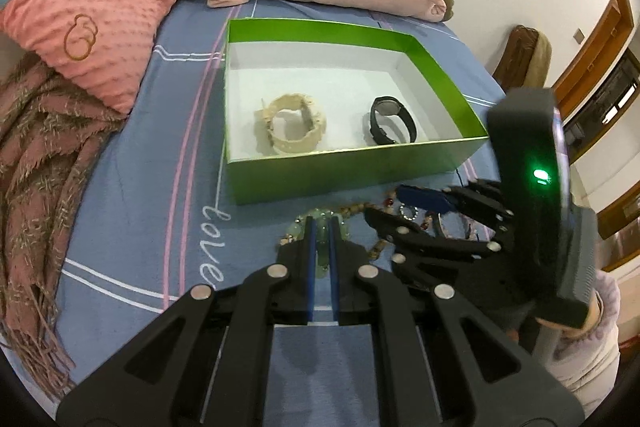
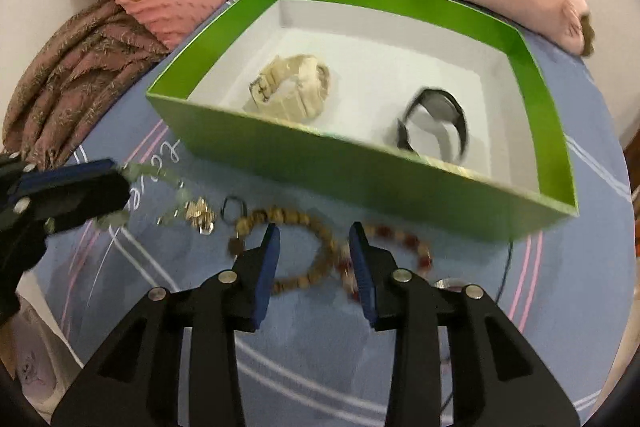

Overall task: Organize jewelry
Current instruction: 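Grasp the green pendant with the left tool while the right tool grasps the brown bead bracelet, then place the pendant and bead bracelet into the green box, open both tools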

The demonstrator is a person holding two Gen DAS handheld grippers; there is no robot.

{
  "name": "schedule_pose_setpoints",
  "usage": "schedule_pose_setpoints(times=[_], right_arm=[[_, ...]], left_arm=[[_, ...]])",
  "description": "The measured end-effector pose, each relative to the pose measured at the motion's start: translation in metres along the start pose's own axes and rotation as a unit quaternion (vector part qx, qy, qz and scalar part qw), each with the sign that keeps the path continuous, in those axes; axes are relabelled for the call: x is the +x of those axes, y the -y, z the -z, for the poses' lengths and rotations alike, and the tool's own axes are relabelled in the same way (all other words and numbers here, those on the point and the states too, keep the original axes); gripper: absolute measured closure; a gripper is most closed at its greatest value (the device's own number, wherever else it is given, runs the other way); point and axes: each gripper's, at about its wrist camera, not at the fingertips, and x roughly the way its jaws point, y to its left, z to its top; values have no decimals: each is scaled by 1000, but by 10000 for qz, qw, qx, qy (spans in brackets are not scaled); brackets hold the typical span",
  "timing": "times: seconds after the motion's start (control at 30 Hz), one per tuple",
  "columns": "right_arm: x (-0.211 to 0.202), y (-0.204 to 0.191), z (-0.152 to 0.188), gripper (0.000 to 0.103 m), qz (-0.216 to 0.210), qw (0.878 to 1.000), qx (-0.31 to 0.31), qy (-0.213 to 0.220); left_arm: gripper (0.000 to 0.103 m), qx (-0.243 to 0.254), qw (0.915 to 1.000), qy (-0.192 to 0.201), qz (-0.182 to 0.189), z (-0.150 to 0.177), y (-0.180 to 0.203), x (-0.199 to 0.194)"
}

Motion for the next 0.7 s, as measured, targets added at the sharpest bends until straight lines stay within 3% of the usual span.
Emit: schedule_pose_setpoints(times=[0.2, 0.3, 0.37, 0.4, 0.53, 0.7], right_arm=[[28, -1, -8, 67, -200, 9993, -78, -302], [26, 2, -6, 67, -164, 9994, -167, -251], [24, 0, -4, 77, -105, 9994, -282, -186], [22, 2, 1, 95, -168, 9993, -291, -188], [15, -1, 12, 96, -87, 9991, -376, -189], [-21, 8, 23, 96, -136, 9995, -207, 185]], left_arm=[[97, -64, 10000, -58, 8, 0, -6, 4], [97, -76, 9999, -72, -25, 1, -9, 5], [97, -92, 9999, -91, -27, 0, -9, 7], [97, -93, 9999, -98, -22, -1, -9, 7], [97, -52, 9999, -114, -4, -1, -4, 9], [97, -20, 10000, -59, -34, -3, -1, 4]])
